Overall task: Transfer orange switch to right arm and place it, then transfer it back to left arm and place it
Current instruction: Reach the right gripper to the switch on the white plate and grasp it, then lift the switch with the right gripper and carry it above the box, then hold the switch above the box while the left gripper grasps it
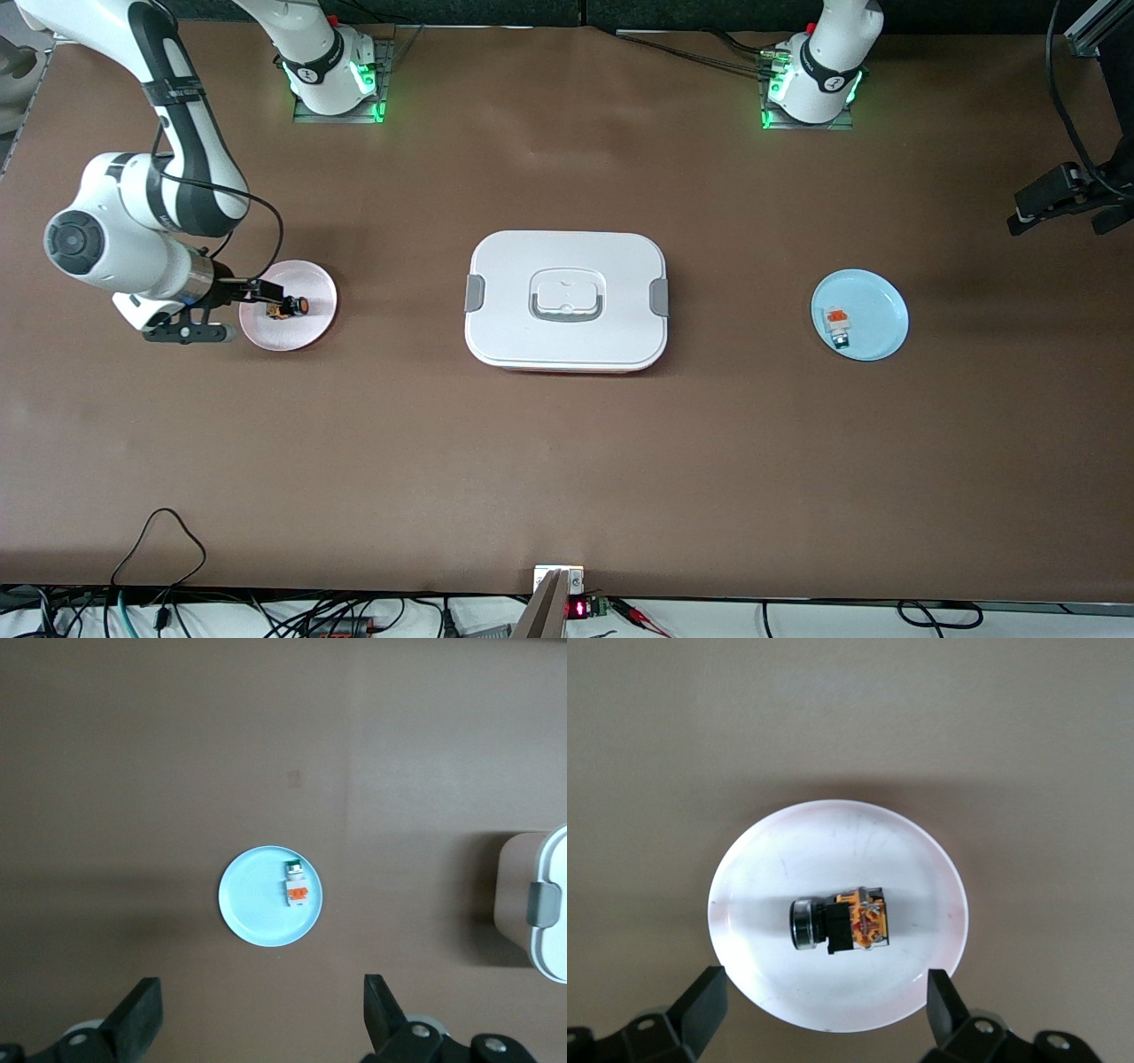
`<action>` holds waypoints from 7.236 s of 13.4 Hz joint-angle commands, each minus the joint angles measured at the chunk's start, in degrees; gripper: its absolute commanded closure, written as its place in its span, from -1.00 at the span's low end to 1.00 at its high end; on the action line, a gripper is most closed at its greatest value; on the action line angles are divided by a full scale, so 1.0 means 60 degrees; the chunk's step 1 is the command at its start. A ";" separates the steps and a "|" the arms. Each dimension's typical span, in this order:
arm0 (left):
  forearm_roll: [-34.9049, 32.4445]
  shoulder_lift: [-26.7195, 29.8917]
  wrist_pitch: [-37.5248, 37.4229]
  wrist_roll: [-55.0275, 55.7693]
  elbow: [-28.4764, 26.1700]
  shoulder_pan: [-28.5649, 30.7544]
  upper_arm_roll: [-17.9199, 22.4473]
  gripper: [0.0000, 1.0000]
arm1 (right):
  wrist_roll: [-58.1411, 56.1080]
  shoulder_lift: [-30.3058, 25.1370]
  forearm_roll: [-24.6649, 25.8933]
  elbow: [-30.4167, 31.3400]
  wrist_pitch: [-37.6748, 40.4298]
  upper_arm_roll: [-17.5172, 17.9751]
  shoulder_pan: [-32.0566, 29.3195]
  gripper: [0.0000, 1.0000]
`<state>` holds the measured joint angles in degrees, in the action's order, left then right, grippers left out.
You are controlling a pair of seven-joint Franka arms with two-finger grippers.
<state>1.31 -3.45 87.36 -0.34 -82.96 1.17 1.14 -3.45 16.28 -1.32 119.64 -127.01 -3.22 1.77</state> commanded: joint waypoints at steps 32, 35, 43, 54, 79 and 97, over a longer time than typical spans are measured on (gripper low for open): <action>0.0075 -0.0171 -0.0586 -0.0017 0.0174 0.0098 0.0073 -1.00 | -0.0816 0.1754 0.0249 0.0553 -0.1771 0.0068 -0.0134 -0.99; 0.0075 -0.0171 -0.0586 -0.0017 0.0174 0.0098 0.0073 -1.00 | -0.1079 0.1740 0.0235 0.0539 -0.1757 0.0068 -0.0134 -0.43; 0.0177 -0.0142 -0.0600 -0.0002 0.0188 0.0084 -0.0014 -1.00 | -0.0977 0.1477 0.0088 0.0436 -0.1669 0.0097 -0.0149 0.57; 0.0177 -0.0142 -0.0615 0.0027 0.0189 0.0083 -0.0015 -1.00 | -0.1065 -0.0398 0.0030 -0.3237 0.2546 0.1122 0.0041 0.57; 1.1660 -0.2177 0.2173 0.2427 -0.0617 -0.0792 -0.1067 -1.00 | -1.2740 0.1957 -1.0603 -0.7325 -0.2103 0.4020 0.2751 0.65; 1.2980 -0.2662 0.3357 0.1624 -0.0778 -0.2188 -0.1333 -0.13 | -1.2696 0.2501 -1.0751 -0.7503 -0.3485 0.4902 0.3132 0.62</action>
<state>78.05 -19.42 109.42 11.71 -87.27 -12.19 -7.02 -79.43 30.39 -64.63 76.33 -147.13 25.76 20.25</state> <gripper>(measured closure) 0.278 0.273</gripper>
